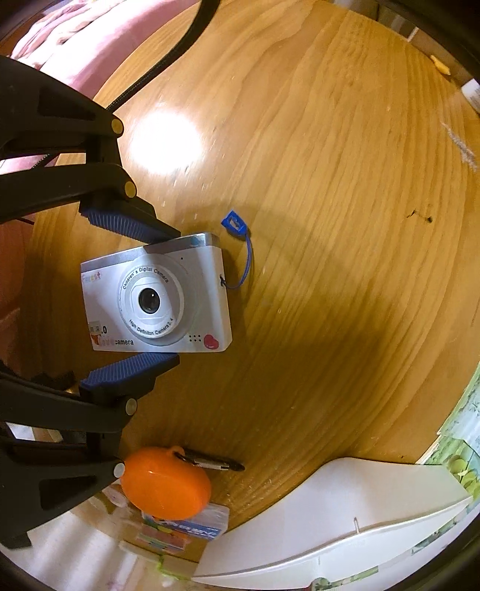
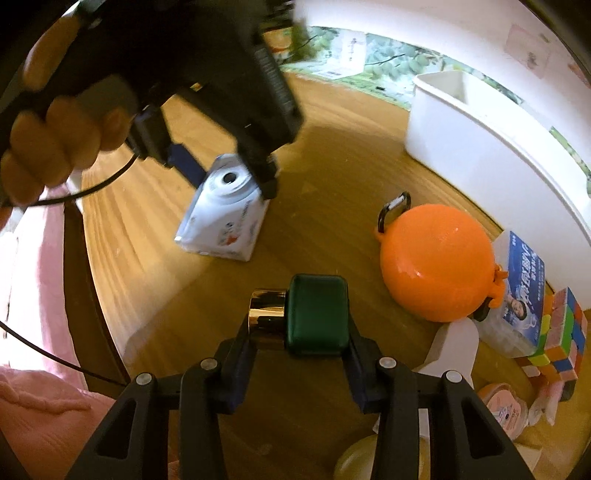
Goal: Organize rigid objects
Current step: 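Lift and carry the white toy device and green bottle over the bin with both grippers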
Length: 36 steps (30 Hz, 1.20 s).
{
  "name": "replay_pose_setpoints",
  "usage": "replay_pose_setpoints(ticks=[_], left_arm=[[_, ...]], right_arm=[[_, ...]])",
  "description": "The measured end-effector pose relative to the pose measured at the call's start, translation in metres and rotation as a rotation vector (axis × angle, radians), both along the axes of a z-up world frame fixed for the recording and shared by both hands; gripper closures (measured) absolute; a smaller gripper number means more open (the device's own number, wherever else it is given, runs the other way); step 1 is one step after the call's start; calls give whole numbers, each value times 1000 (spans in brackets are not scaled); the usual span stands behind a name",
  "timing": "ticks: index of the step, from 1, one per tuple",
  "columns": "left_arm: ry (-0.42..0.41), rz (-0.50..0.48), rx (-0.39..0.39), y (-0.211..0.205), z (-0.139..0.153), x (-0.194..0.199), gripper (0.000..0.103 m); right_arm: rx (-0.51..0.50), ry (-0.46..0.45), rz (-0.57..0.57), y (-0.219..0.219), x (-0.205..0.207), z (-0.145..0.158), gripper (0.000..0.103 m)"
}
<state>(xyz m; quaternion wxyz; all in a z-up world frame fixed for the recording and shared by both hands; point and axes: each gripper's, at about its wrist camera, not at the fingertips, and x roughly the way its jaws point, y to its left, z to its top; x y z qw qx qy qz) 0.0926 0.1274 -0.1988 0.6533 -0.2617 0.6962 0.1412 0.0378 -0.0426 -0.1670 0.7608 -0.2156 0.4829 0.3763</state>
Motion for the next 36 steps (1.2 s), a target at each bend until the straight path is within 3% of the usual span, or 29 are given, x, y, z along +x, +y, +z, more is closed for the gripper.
replay_pose_setpoints(ticks=[10,17,24,30,36], left_arm=[[-73,-128,46,1,39,0,42],[-170,-215,77,-17,87,10,42],[-285,-302,119,12,119,55,42],[-381,-353,140,2,153,82,42],[-436,-351,104,-9,165,111,42]], right_arm=[[55,-28,-126,20,16,31,60],[111,-123,-215,24,27,67,60],[140,-224,-269,20,41,99,60],[171,-280,-316,13,59,119,60],[191,-324,-357,6,83,125,60]])
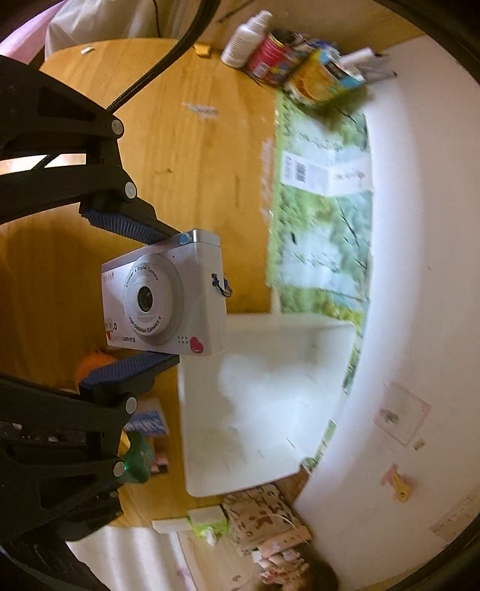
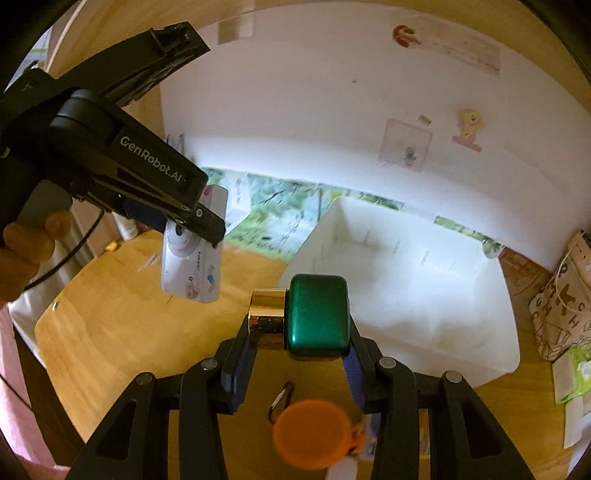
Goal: Organize rigid objects
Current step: 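Lift and carry the white toy device and green bottle over the bin with both grippers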
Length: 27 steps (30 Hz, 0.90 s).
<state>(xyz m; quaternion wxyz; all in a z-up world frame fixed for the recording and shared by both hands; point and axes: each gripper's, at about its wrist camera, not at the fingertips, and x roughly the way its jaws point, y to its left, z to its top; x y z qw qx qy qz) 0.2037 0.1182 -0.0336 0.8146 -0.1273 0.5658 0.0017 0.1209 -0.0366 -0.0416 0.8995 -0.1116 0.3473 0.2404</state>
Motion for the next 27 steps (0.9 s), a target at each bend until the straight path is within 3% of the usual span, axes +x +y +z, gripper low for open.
replay_pose_setpoints(ticks=[11,27], left_arm=[[-165,-54,-35,-35,18,47,42],[-437,-93,-127,-66,-3,62,42]], right_arm=[[57,-46,-45,-21,38,-9,60],[125,-59,-116,-45,68,-38,60]])
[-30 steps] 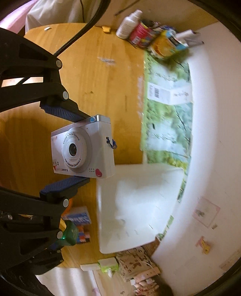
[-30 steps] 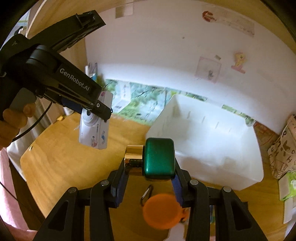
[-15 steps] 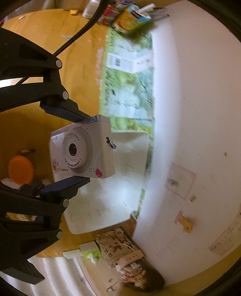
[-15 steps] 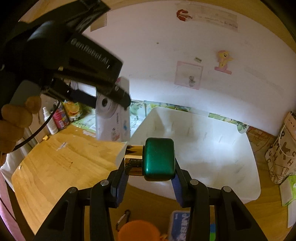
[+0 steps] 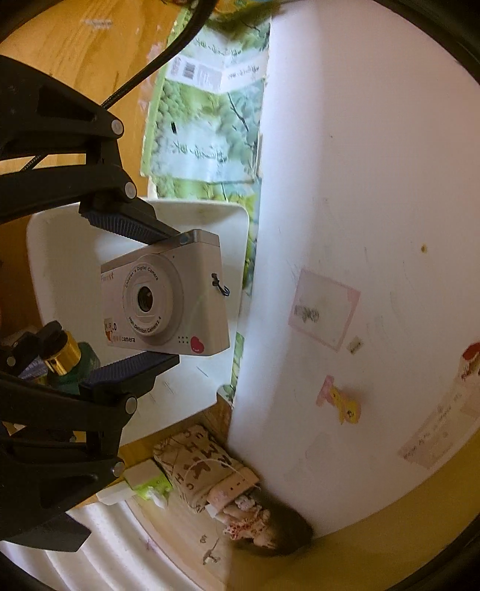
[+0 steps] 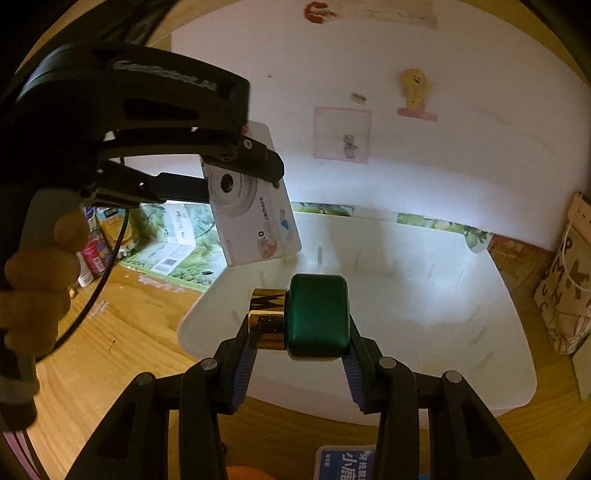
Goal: Organize rigid objects
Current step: 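Lift and carry the white toy device and green bottle over the bin with both grippers, then open both grippers to drop the white toy device and bottle into the bin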
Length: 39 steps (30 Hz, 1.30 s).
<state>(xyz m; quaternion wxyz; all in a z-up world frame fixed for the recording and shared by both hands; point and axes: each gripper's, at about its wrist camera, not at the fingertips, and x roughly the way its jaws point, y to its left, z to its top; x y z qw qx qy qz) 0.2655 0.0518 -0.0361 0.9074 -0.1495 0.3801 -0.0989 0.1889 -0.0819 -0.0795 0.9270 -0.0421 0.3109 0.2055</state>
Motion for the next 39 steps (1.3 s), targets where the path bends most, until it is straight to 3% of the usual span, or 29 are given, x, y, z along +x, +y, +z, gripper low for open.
replay_pose_setpoints(ticks=[7,16,18,21,27,39], left_arm=[[-26,-29,-68,-6,-12,5,42],[24,-37,-26,-15,-25,13,36],[-9,-37,-35,-13,-22,10,36],[-44,-27,-29,-12,-13,8,27],[-100,-2,3,-6,2,-5,21],[-196,47,47,11,42,-62,20]], right_arm=[[16,47,-35,-9,10,-13,60],[28,85,-66,-16,21,-23,58],[30,79,-63,-16,21,-23,58],[22,78,-55,-13,19,-21,52],[20,54,-43,-10,14,-10,40],[15,-79,-63,-9,-27,37,23]])
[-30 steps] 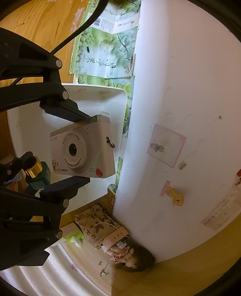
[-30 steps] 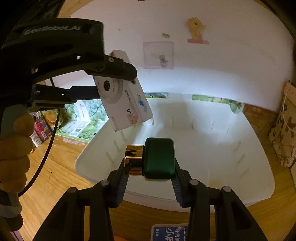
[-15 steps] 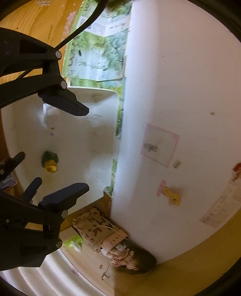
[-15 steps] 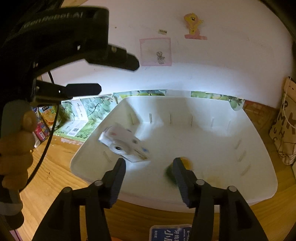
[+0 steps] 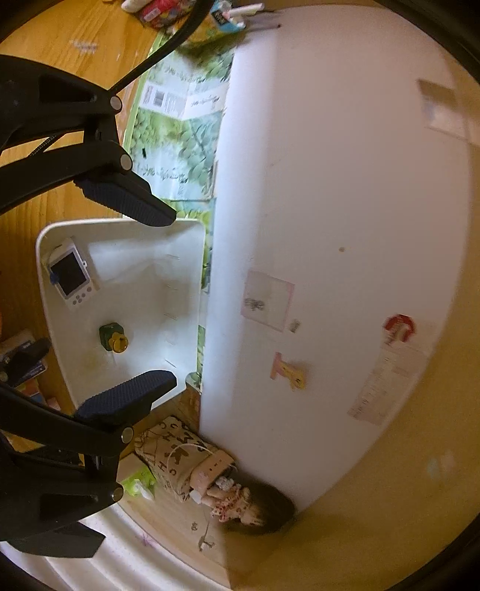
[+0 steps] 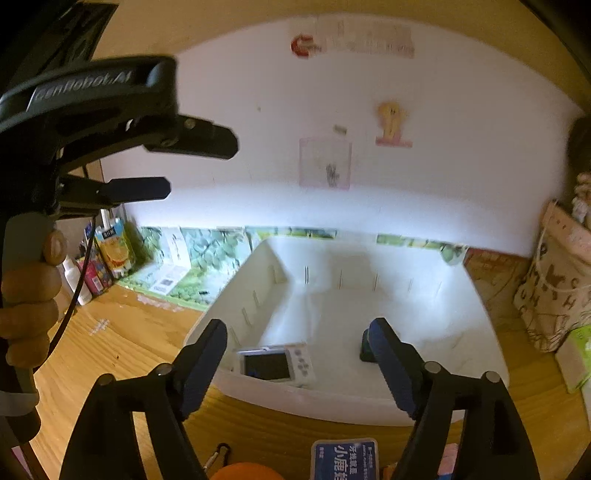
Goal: Organize rigid objects
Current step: 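Open both grippers to drop the white toy device and bottle into the bin, then withdraw both grippers from the bin back toward the remaining items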
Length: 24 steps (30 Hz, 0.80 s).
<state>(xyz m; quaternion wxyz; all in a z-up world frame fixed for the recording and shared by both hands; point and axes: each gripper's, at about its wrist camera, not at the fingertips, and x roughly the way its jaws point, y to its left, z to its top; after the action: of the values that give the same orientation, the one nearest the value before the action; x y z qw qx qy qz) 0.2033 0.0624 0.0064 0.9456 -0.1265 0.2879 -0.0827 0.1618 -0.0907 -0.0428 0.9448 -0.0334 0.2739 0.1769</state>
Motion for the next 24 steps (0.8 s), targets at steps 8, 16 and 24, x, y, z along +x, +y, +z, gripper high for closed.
replay_pose_setpoints(ticks=[8,16,24], left_arm=[[-77,9,11,10,19,-53,18],[-65,10,8,23,10,-102,18],[17,-12,1,27,-15,-138,18]], right_arm=[[-17,-88,-51,-3,-41,26,21],[-29,-105,-116,-8,-95,20,21],[-40,-73,-152,-12,-146,0,21]])
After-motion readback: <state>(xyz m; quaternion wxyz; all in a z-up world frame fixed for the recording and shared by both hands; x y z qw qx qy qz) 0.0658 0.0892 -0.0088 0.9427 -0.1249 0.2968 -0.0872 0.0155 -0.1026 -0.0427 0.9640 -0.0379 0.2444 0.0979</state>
